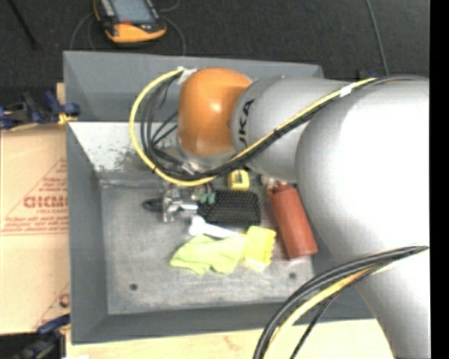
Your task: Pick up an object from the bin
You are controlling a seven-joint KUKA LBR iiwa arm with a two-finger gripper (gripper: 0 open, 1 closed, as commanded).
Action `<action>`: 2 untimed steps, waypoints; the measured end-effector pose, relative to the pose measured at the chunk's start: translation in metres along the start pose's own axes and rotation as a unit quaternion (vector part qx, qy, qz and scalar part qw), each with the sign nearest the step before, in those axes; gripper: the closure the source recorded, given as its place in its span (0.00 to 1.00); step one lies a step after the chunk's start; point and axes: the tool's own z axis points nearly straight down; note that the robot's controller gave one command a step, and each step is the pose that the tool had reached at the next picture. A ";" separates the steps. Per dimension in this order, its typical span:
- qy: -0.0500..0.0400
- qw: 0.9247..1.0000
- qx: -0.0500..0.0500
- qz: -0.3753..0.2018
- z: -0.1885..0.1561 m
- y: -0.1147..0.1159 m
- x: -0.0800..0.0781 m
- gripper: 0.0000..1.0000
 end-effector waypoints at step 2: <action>0.001 1.000 -0.001 -0.026 -0.090 -0.031 0.008 1.00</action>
Offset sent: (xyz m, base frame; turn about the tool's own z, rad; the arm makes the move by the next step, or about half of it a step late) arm -0.0051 -0.0653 0.1090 -0.0588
